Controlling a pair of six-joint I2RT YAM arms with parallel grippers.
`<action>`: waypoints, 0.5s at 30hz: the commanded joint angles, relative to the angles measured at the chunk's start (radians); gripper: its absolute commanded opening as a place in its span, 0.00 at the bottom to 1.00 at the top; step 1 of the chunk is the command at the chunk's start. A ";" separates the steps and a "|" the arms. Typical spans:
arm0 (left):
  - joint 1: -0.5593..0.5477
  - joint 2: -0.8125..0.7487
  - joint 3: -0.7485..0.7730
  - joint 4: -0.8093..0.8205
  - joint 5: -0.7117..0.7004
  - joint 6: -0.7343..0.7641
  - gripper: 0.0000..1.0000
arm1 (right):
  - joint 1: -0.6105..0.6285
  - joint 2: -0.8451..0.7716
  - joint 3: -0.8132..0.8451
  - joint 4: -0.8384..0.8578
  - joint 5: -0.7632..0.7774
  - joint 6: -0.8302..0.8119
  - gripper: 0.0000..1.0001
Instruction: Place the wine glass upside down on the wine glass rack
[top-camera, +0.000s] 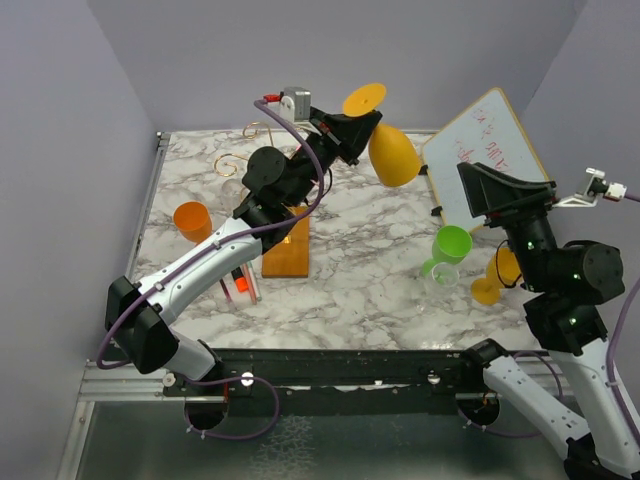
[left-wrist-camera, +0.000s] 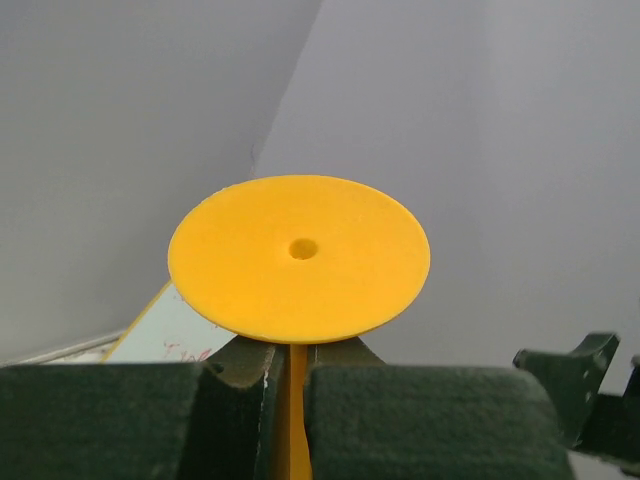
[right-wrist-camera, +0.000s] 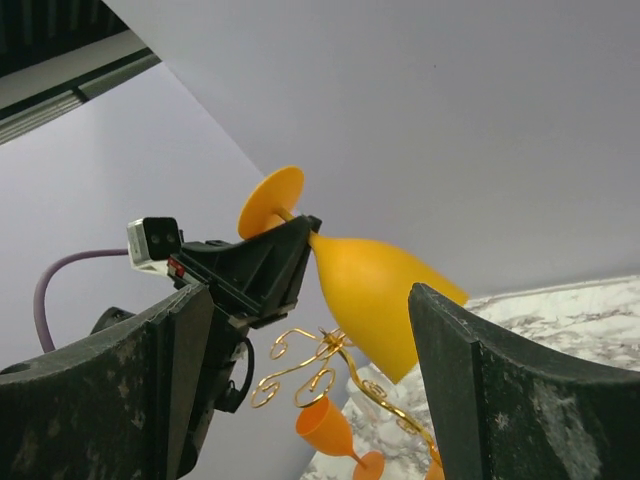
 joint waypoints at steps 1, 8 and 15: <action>0.001 -0.031 -0.008 -0.007 0.189 0.218 0.00 | 0.001 0.001 0.102 -0.138 0.004 -0.103 0.85; 0.000 -0.016 -0.031 -0.013 0.403 0.381 0.00 | 0.001 0.072 0.233 -0.197 -0.235 -0.153 0.85; -0.007 0.020 -0.052 -0.014 0.485 0.521 0.00 | 0.001 0.219 0.383 -0.383 -0.334 -0.029 0.84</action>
